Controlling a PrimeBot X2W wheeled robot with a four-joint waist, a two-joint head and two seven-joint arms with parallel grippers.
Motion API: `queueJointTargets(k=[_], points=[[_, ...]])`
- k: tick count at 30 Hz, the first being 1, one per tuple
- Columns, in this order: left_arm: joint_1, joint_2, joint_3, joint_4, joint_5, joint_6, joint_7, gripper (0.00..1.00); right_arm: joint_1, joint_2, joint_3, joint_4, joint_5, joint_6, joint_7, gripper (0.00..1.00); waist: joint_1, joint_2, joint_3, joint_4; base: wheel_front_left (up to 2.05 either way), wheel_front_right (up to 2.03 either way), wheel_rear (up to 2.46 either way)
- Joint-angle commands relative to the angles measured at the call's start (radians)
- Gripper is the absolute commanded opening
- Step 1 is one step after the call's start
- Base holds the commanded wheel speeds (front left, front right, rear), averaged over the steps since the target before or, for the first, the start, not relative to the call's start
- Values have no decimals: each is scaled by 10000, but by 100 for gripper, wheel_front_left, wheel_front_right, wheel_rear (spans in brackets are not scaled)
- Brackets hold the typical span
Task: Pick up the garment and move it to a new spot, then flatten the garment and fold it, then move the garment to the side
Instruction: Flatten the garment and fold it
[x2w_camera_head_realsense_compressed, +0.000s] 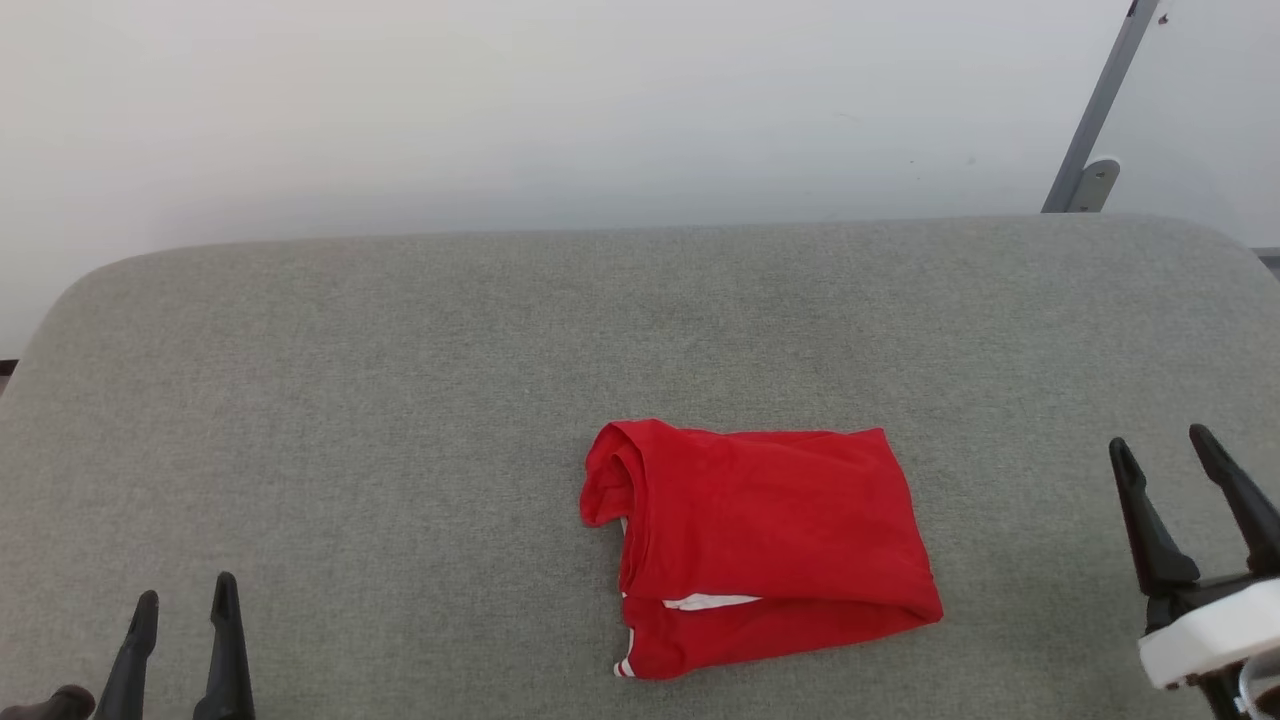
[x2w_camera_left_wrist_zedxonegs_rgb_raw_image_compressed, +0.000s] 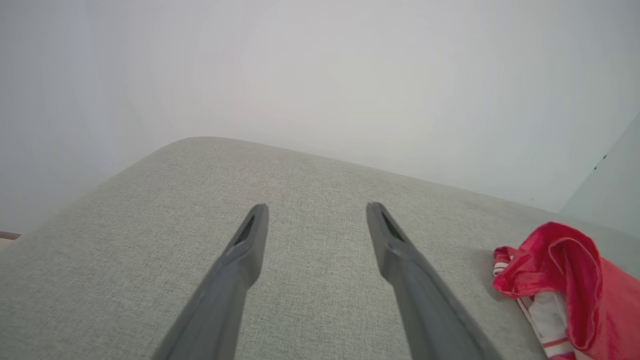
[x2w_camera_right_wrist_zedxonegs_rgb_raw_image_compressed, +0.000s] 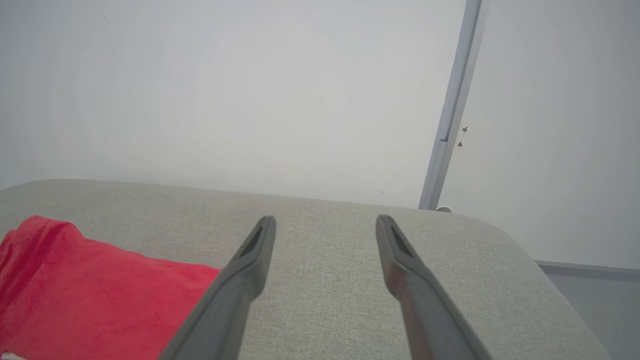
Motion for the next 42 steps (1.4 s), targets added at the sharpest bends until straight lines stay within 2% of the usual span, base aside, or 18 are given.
queueJointTargets(k=[1, 8, 24, 42], points=[[151, 40, 2, 15, -32, -36, -52, 100, 278, 236, -174, -170, -81, -2, -52, 100, 0, -1, -22, -33, 0, 0, 0], [187, 74, -74, 22, -202, -36, -52, 100, 852, 582, -508, -430, -363, -2, -52, 100, 0, -1, -85, -78, 0, 0, 0], [-204, 552, -539, 326, -395, -37, -52, 100, 1462, 1056, -824, -642, -538, -2, -55, 100, 0, -1, -206, -51, 0, 0, 0], [-273, 607, -789, 262, -508, -37, -52, 100, 1555, 1075, -699, -688, -442, -2, -56, 100, 0, -1, -102, 28, 0, 0, 0]])
